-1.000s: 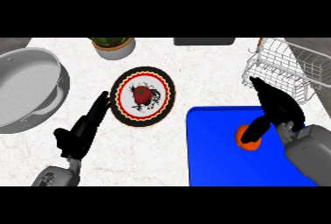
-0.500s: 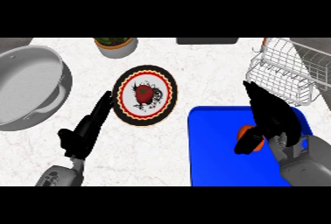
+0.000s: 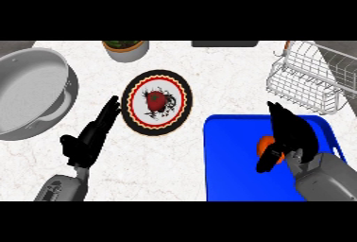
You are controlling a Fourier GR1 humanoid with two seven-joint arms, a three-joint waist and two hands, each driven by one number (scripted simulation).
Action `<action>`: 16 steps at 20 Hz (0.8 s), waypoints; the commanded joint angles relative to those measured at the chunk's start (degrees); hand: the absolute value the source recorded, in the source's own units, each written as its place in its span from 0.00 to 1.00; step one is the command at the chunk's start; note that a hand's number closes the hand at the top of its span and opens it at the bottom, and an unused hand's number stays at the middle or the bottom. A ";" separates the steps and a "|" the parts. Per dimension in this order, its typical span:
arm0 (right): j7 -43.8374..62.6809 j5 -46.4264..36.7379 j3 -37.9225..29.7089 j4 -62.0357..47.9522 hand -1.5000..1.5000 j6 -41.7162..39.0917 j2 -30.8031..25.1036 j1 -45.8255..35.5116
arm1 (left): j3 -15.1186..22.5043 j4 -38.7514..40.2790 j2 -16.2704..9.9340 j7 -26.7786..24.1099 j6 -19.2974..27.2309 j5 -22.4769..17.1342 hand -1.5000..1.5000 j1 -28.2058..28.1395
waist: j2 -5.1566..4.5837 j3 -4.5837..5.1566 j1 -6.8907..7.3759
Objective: Pick the squash from the tray and place it in the tiered basket
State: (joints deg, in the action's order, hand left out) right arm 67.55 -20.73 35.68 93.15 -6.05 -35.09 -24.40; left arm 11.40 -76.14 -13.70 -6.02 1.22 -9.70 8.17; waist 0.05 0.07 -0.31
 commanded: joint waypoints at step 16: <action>0.94 -9.22 -7.77 -2.51 0.00 -0.09 5.46 13.44 | -0.84 -2.02 2.24 2.32 -0.66 2.53 0.50 -0.50 | 0.03 -0.07 0.01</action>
State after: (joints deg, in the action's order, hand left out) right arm 64.44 -28.90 29.61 89.62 -6.00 -29.80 -14.81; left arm 10.57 -77.35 -12.17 -6.12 0.28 -7.70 6.92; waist 0.08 0.02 -0.13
